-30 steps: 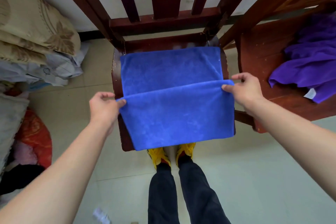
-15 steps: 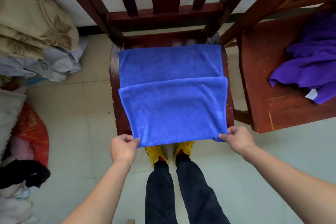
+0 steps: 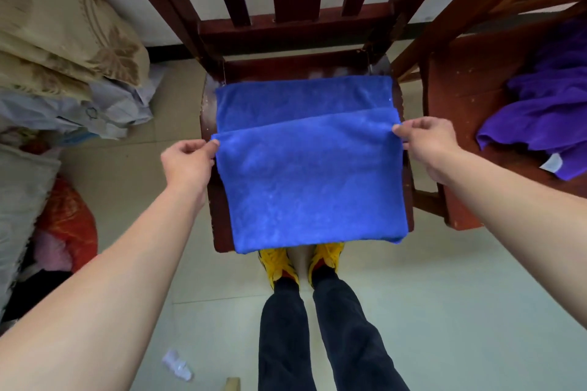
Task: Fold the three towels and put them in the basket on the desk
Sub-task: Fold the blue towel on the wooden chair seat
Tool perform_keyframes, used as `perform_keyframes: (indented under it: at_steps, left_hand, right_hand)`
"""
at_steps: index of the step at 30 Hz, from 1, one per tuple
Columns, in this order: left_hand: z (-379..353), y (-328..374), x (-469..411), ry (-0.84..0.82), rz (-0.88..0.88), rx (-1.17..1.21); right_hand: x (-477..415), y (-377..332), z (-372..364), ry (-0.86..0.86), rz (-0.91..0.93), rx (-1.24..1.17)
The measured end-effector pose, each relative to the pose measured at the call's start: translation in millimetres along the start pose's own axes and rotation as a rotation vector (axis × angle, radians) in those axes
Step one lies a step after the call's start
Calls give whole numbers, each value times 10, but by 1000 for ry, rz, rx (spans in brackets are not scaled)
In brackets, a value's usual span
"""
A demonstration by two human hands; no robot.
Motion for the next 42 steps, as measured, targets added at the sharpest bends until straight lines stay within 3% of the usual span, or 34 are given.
perform_keyframes:
  at_steps: [3, 9, 13, 15, 18, 24, 28, 32, 42]
  left_hand:
    - [-13, -441, 175, -15, 89, -90]
    - [176, -1271, 1055, -36, 239, -533]
    - [211, -1638, 1408, 159, 470, -284]
    - [145, -1736, 1455, 176, 501, -131]
    - [56, -1740, 1465, 122, 482, -49]
    - [87, -1516, 1437, 6, 248, -86]
    - [248, -1354, 1623, -24, 181, -11]
    - [504, -1231, 1889, -40, 127, 24]
    - [1219, -1093, 2640, -85, 94, 130]
  right_hand:
    - [73, 378, -5, 50, -55, 160]
    - [499, 1407, -7, 30, -193, 466]
    - [553, 1641, -38, 54, -180, 520]
    - [538, 1658, -18, 48, -154, 385]
    - [562, 1654, 71, 25, -102, 204]
    - [802, 1568, 246, 51, 10, 169]
    - [1027, 1618, 222, -143, -126, 15]
    - [1431, 1749, 225, -319, -202, 14]
    - [2387, 2171, 599, -178, -101, -233]
Point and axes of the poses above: each hand's wrist, its own x-axis away from the middle knuckle, its own z-axis out of the back of the hand, y = z × x, the point moved 8 cm from there along -x, towards the middle knuckle, and after that the axes turned 12 degrees about -z, right-handed, at the moved point
